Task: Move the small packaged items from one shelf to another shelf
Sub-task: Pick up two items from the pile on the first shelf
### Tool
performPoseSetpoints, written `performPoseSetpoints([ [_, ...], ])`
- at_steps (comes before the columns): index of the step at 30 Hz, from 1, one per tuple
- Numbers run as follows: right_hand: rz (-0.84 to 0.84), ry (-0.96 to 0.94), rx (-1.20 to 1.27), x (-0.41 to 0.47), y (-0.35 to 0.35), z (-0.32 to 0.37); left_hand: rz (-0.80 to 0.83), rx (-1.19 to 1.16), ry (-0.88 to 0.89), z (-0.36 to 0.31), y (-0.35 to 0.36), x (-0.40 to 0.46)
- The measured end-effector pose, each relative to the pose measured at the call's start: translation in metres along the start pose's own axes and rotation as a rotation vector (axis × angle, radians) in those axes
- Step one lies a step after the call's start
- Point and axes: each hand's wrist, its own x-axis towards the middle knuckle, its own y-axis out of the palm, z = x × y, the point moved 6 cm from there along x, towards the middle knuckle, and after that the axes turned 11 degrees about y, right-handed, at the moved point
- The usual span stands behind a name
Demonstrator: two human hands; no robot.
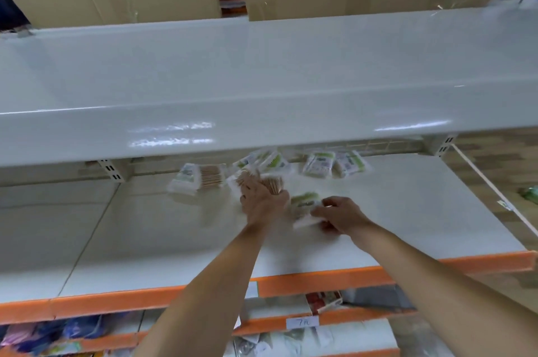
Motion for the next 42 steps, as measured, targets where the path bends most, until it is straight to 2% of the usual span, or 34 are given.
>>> performPoseSetpoints([
  [5,0.017,-0.006,0.097,-0.010,0.002,-0.003,-0.138,-0.497,0.001,0.019,-0.025,-0.005],
  [9,0.066,-0.012,0.136,-0.016,0.013,0.005,-0.088,-0.861,-0.196,0.044,-0.027,-0.011],
  [11,0.096,-0.017,0.163,-0.018,0.020,0.007,-0.066,-0.919,-0.245,0.054,-0.031,-0.014],
  [15,0.150,-0.043,0.192,-0.022,0.033,0.007,0.029,-0.973,-0.303,0.068,-0.034,-0.022],
  [21,0.178,-0.065,0.156,-0.028,0.042,0.010,0.074,-0.980,-0.346,0.072,-0.040,-0.036],
  [29,0.180,-0.132,0.122,-0.032,0.048,0.028,0.069,-0.888,-0.176,0.084,-0.071,-0.042],
  [42,0.424,-0.233,0.015,-0.036,0.134,0.082,-0.268,-0.855,-0.162,0.135,-0.164,-0.081],
])
